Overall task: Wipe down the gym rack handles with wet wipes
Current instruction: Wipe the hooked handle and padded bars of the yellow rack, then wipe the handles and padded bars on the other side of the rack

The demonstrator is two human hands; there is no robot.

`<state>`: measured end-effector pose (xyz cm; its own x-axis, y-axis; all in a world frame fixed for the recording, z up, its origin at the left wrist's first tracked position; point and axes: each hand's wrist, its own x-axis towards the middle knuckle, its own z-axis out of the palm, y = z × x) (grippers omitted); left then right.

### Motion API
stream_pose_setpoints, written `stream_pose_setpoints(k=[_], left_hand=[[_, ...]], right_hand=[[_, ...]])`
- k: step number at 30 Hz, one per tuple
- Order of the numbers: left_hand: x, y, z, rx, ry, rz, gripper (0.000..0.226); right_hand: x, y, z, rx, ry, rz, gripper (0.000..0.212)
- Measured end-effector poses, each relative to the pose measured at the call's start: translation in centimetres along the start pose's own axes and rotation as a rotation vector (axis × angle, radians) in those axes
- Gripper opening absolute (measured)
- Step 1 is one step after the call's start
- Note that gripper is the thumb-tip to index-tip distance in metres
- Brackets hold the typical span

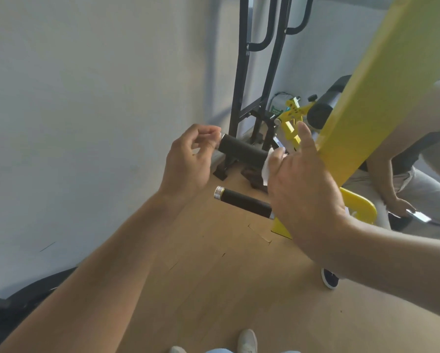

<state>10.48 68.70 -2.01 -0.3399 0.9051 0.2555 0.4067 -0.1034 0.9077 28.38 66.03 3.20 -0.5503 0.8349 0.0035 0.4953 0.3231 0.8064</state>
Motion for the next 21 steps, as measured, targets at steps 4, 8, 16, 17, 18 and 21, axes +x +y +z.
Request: stream_pose_setpoints(k=[4, 8, 16, 17, 18, 21], left_hand=[[-0.7, -0.1, 0.4, -0.154, 0.039, -0.098, 0.017], [-3.2, -0.7, -0.1, -0.234, 0.089, -0.233, 0.024], [-16.6, -0.4, 0.6, -0.367, 0.421, -0.524, 0.035], [-19.0, -0.2, 1.0, -0.403, 0.473, -0.528, 0.044], [-21.4, 0.0, 1.5, -0.429, 0.524, -0.528, 0.053], [-28.6, 1.0, 2.9, -0.534, 0.717, -0.604, 0.091]], right_hand=[[-1.9, 0.7, -0.9, 0.227, 0.077, 0.014, 0.05], [-4.5, -0.1, -2.5, 0.78, 0.364, -0.023, 0.03], [-6.1, -5.2, 0.8, 1.848, 0.1, -0.302, 0.016], [-6.6, -6.0, 1.3, 1.946, 0.039, -0.342, 0.022], [-7.3, -6.7, 1.7, 2.018, -0.021, -0.403, 0.027], [-10.0, -8.8, 2.3, 2.2, -0.197, -0.568, 0.012]])
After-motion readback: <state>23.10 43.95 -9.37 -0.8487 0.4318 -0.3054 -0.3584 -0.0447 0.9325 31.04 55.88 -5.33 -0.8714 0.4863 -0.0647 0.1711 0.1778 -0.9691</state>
